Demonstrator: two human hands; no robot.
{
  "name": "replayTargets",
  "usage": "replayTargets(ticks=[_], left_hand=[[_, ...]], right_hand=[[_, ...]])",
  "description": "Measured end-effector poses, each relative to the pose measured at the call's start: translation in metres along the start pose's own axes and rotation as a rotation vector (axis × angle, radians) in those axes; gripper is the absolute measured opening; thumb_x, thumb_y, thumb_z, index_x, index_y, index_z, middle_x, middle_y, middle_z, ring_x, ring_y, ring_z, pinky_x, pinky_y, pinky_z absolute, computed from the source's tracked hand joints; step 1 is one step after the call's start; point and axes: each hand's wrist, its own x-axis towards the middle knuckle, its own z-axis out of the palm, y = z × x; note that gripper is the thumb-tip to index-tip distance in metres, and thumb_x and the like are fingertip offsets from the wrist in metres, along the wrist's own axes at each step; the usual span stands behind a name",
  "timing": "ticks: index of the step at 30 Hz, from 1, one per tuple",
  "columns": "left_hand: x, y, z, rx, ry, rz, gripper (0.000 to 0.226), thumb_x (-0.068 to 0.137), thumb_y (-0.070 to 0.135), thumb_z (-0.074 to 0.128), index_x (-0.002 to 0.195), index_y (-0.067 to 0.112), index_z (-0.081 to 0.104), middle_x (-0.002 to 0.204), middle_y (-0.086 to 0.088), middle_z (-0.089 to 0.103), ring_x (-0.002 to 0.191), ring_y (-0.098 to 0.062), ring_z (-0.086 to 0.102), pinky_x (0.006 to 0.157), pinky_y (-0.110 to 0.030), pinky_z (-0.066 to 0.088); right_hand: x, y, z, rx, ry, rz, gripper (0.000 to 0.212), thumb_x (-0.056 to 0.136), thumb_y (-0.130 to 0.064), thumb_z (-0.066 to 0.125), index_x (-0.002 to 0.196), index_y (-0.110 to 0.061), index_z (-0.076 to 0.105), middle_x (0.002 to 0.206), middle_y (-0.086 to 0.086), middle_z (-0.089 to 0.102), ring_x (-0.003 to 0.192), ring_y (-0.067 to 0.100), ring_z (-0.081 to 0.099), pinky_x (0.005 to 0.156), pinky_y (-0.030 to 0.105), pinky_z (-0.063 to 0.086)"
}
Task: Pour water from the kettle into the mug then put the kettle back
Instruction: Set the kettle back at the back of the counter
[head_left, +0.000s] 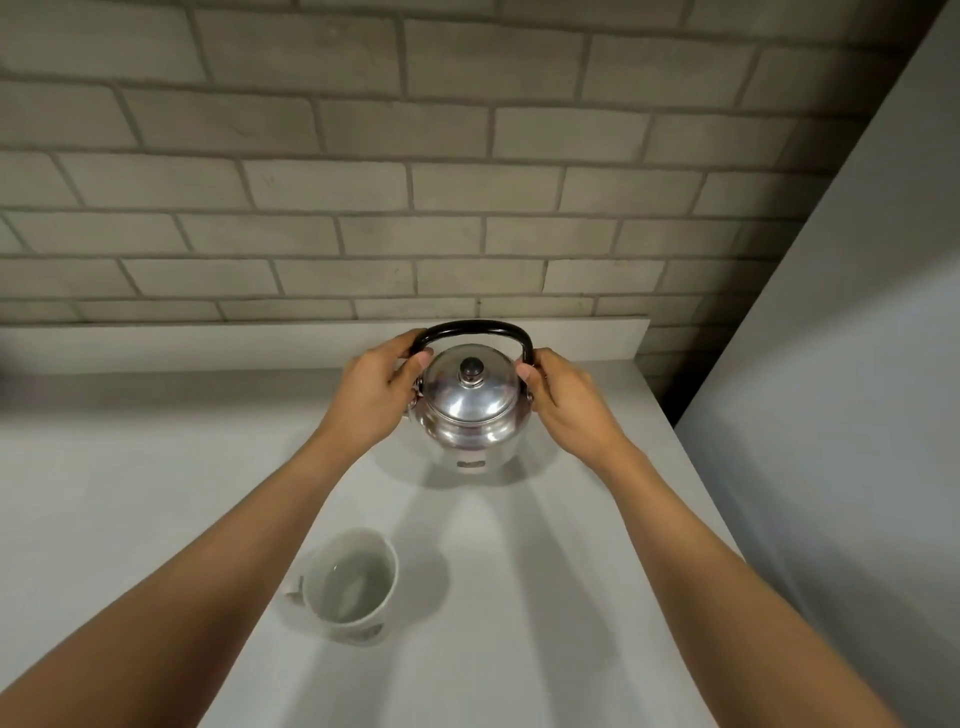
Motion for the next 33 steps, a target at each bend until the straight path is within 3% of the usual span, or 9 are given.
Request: replayTargets(ticks=[5,8,9,13,18,21,25,28,33], left_hand=[[0.025,-0.026,0.014,-0.039,-0.048,-0.060,0.028,0.111,0.027,0.055,0.126,0.046,0.068,0.080,0.023,0.071,0.078,-0.019,0.068,0.090,-0.050,0.060],[0.047,-0.041,0.020,-0.057,-0.054,-0.102,0.033,0.111,0.024,0.056,0.143,0.029,0.062,0.109,0.007,0.075,0.100,-0.038,0.070,0.099,-0.052,0.058],[0.054,-0.045,0.022,-0.058,-0.060,-0.115,0.034,0.111,0.024,0.056,0.145,0.029,0.061,0.113,0.003,0.073,0.096,-0.035,0.070,0.098,-0.052,0.058],[0.074,-0.062,0.030,-0.050,-0.095,-0.137,0.034,0.111,0.024,0.056,0.142,0.036,0.061,0.104,0.021,0.069,0.077,-0.016,0.067,0.089,-0.048,0.063],[0.087,-0.072,0.037,-0.057,-0.117,-0.163,0.033,0.110,0.027,0.056,0.132,0.051,0.063,0.105,0.024,0.070,0.086,-0.022,0.071,0.088,-0.047,0.064],[0.091,-0.076,0.042,-0.072,-0.119,-0.182,0.044,0.111,0.024,0.055,0.115,0.067,0.062,0.106,0.039,0.066,0.105,-0.011,0.070,0.091,-0.044,0.064],[0.096,-0.085,0.048,-0.122,-0.111,-0.187,0.030,0.111,0.025,0.055,0.131,0.046,0.064,0.117,0.028,0.064,0.116,-0.011,0.066,0.096,-0.047,0.063],[0.102,-0.088,0.051,-0.143,-0.094,-0.214,0.029,0.111,0.025,0.055,0.133,0.041,0.064,0.116,0.024,0.064,0.109,-0.016,0.069,0.092,-0.049,0.064],[0.106,-0.095,0.059,-0.175,-0.071,-0.233,0.029,0.112,0.024,0.053,0.135,0.037,0.064,0.117,0.018,0.066,0.119,-0.027,0.067,0.101,-0.049,0.060]], right_hand=[[0.026,0.019,0.019,0.024,-0.017,0.068,0.033,0.111,-0.035,0.041,0.106,-0.010,0.063,0.096,0.006,0.070,0.088,0.025,0.071,0.084,0.049,0.058],[0.047,0.027,0.029,0.024,-0.039,0.105,0.035,0.109,-0.039,0.040,0.101,-0.013,0.062,0.091,0.004,0.071,0.085,0.025,0.071,0.083,0.049,0.058],[0.052,0.030,0.031,0.039,-0.046,0.125,0.036,0.108,-0.041,0.040,0.101,-0.014,0.062,0.091,0.004,0.071,0.085,0.025,0.071,0.083,0.049,0.059],[0.068,0.046,0.040,0.083,-0.063,0.172,0.033,0.107,-0.040,0.041,0.100,-0.016,0.063,0.089,0.002,0.071,0.084,0.023,0.071,0.083,0.048,0.059],[0.082,0.059,0.047,0.088,-0.079,0.199,0.035,0.108,-0.042,0.041,0.101,-0.015,0.062,0.090,0.002,0.071,0.085,0.024,0.070,0.082,0.044,0.059],[0.090,0.066,0.050,0.067,-0.092,0.189,0.030,0.109,-0.041,0.041,0.101,-0.019,0.060,0.092,-0.001,0.068,0.087,0.025,0.068,0.080,0.038,0.056],[0.097,0.072,0.055,0.058,-0.115,0.206,0.030,0.110,-0.033,0.043,0.113,-0.011,0.064,0.101,0.005,0.070,0.093,0.029,0.070,0.086,0.042,0.057],[0.103,0.073,0.056,0.046,-0.127,0.223,0.028,0.109,-0.023,0.045,0.119,-0.008,0.065,0.108,0.011,0.072,0.096,0.032,0.070,0.089,0.044,0.057],[0.112,0.080,0.061,0.029,-0.121,0.237,0.022,0.105,-0.013,0.050,0.118,-0.006,0.067,0.108,0.014,0.072,0.096,0.035,0.070,0.088,0.042,0.057]])
